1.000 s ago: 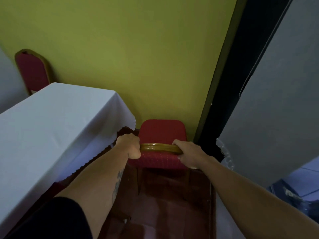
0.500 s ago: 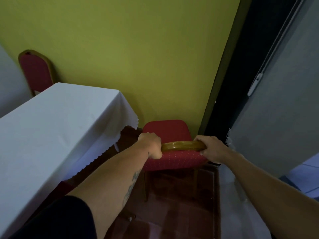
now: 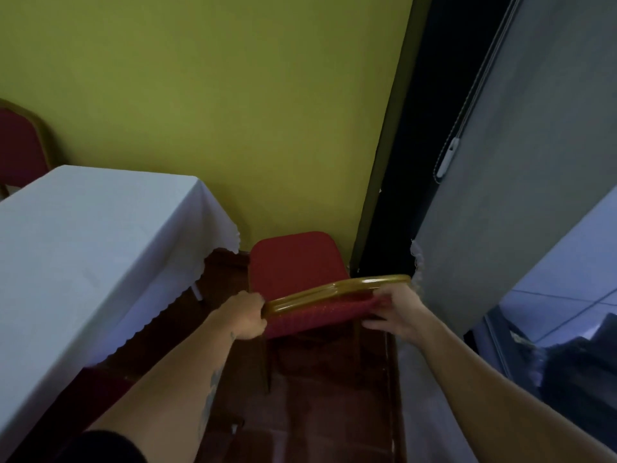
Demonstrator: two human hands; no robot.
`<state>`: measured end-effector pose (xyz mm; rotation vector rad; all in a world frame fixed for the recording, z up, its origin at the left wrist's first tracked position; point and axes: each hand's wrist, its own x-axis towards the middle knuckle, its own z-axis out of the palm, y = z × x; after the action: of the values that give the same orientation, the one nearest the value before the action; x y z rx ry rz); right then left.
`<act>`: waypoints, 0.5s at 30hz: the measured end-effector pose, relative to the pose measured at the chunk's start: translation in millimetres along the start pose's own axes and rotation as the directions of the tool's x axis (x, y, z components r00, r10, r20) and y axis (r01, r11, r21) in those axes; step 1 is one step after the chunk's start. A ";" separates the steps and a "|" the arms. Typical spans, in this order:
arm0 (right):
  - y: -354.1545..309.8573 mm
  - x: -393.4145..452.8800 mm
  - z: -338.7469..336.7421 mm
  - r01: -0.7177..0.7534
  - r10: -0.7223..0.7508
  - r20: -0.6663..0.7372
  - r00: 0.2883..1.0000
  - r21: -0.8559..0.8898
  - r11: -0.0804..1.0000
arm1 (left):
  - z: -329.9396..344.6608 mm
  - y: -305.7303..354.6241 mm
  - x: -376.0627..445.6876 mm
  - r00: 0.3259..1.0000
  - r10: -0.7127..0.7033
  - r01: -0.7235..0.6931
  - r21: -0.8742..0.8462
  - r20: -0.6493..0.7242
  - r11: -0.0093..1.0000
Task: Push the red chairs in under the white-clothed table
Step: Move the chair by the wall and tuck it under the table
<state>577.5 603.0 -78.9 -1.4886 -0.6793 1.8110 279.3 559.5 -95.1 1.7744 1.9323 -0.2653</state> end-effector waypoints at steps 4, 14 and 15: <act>14.4 -16.0 47.5 -0.098 0.075 0.099 0.992 0.247 0.964 | 10.2 3.9 -15.4 0.997 0.039 -0.039 0.002 -0.059 0.999; 31.8 -25.7 37.9 -0.049 0.057 -0.089 0.994 0.093 0.994 | 27.3 60.5 -50.1 0.985 0.067 -0.087 0.121 0.158 0.989; 30.5 -27.1 34.1 -0.054 0.058 -0.059 0.997 0.065 0.996 | 33.1 63.1 -51.9 0.985 0.061 -0.078 0.106 0.159 0.991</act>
<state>541.5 563.8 -78.2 -1.5282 -0.5503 1.8045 349.6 507.0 -86.6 1.8303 1.7732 -0.4816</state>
